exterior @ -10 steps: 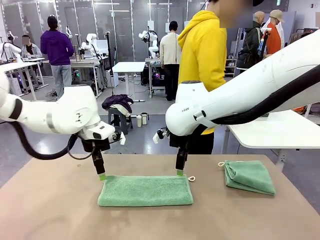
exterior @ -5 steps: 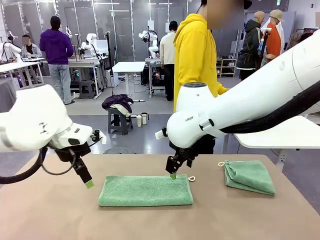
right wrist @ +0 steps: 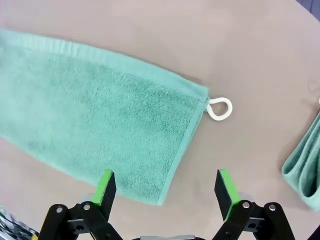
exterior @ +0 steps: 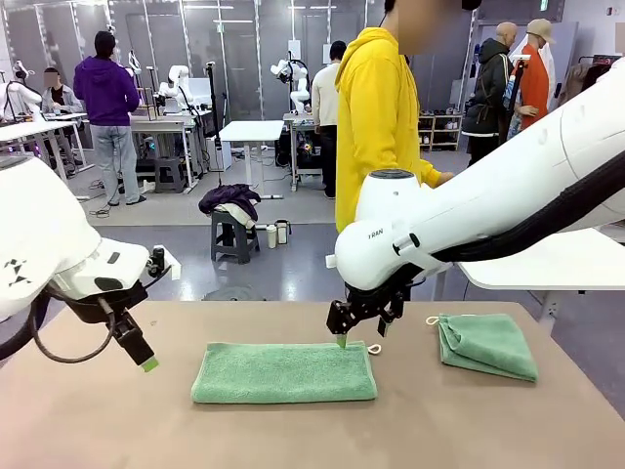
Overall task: Fold the towels and place them in the basket.
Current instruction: When a person lays out a Towel with hook on the table, fold it in half twice.
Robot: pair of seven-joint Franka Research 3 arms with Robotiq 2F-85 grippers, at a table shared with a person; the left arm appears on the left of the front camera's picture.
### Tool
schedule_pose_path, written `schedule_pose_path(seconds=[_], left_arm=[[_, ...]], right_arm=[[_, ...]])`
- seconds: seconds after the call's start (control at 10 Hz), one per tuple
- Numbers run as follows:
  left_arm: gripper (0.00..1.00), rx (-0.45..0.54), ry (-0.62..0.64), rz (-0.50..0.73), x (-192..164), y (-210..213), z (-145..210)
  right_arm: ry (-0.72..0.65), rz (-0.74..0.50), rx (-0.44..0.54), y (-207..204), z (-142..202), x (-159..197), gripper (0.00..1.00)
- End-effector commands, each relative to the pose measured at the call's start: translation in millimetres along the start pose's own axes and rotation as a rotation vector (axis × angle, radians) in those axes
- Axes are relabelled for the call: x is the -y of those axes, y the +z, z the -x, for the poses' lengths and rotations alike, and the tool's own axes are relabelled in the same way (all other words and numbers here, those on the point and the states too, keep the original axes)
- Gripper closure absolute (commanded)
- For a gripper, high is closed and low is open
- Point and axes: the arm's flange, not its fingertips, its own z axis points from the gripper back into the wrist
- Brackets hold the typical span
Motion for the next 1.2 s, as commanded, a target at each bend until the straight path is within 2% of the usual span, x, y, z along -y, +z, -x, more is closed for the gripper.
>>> schedule_pose_path(seconds=[0.0,0.1,0.2,0.6,1.1], left_arm=[[0.00,-0.014,-0.010,-0.041,6.4,4.4,25.8],[0.00,0.013,-0.014,-0.065,3.7,8.4,34.6],[0.00,-0.001,-0.013,-0.017,-4.1,4.6,2.1],[0.00,-0.001,-0.013,-0.017,-4.1,4.6,2.1],[0.00,-0.001,-0.013,-0.017,-4.1,4.6,2.1]], right_arm=[[-0.095,-0.021,0.034,-0.8,-3.9,-3.7,0.00],[-0.060,-0.025,0.009,1.9,-1.2,-4.0,0.00],[-0.042,-0.016,0.005,-0.2,-1.4,2.6,0.00],[-0.042,-0.016,0.005,-0.2,-1.4,2.6,0.00],[-0.155,0.031,0.005,-24.7,-1.8,6.1,0.00]])
